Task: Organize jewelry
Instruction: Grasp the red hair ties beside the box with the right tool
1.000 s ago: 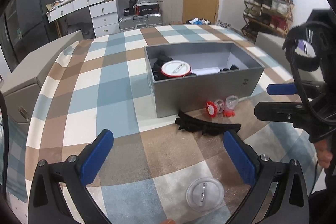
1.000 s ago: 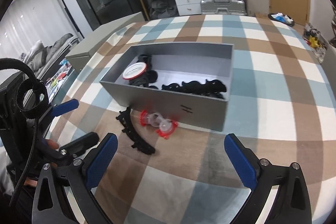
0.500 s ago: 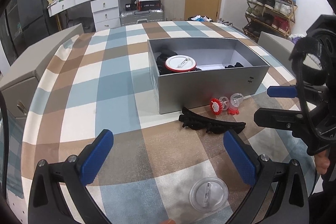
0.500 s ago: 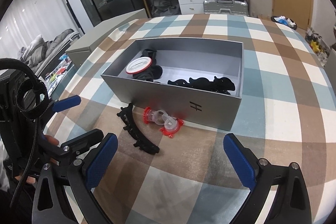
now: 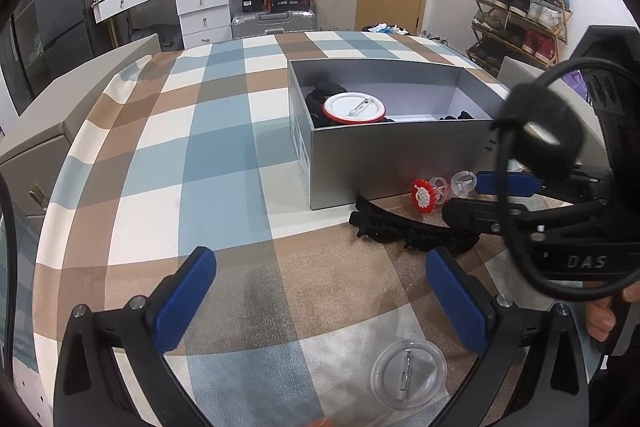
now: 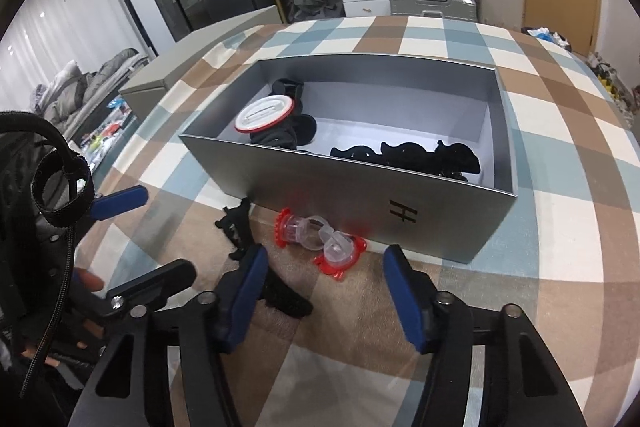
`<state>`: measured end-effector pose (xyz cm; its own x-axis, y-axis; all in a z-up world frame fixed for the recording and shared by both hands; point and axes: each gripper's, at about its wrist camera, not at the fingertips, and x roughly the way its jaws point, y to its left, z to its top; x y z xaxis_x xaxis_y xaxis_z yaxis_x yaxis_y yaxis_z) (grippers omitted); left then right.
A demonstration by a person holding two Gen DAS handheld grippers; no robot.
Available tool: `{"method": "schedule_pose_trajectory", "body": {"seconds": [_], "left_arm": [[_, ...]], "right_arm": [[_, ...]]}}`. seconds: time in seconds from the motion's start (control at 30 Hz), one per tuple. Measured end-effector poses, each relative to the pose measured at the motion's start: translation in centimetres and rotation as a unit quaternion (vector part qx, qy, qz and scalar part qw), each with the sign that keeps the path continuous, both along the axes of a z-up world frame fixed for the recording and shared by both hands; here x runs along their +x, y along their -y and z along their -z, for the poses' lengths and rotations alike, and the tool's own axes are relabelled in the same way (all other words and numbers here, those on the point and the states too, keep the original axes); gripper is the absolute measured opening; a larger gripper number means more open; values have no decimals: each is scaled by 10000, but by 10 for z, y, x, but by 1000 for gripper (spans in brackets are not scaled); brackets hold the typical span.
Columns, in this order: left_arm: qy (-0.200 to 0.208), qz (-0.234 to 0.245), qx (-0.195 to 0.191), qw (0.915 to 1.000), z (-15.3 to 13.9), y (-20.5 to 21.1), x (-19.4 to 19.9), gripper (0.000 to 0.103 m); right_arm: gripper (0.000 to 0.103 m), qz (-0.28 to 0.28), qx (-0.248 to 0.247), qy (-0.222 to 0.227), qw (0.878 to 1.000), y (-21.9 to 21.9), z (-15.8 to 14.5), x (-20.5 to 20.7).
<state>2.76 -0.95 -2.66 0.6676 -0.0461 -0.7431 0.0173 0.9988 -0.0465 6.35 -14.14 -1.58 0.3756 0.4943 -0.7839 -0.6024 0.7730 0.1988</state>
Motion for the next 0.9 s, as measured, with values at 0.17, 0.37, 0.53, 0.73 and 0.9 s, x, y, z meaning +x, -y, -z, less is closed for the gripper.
{"method": "schedule_pose_trajectory", "body": {"seconds": [0.17, 0.37, 0.53, 0.73, 0.9], "left_arm": [[4, 17, -10, 10000, 0, 0, -1, 102], [-22, 31, -29, 10000, 1, 1, 0, 102], [-64, 65, 0, 10000, 2, 4, 2, 102], [-74, 74, -35, 9999, 2, 4, 4, 102], [-145, 192, -149, 9996, 1, 9, 9, 102]], "right_arm": [[47, 10, -136, 137, 9998, -4, 2, -1], [32, 60, -231, 195, 9995, -3, 2, 1], [16, 56, -247, 218, 9994, 0, 3, 2], [16, 9, -76, 143, 9999, 9, -4, -2], [16, 29, 240, 71, 9997, 30, -20, -4]]}}
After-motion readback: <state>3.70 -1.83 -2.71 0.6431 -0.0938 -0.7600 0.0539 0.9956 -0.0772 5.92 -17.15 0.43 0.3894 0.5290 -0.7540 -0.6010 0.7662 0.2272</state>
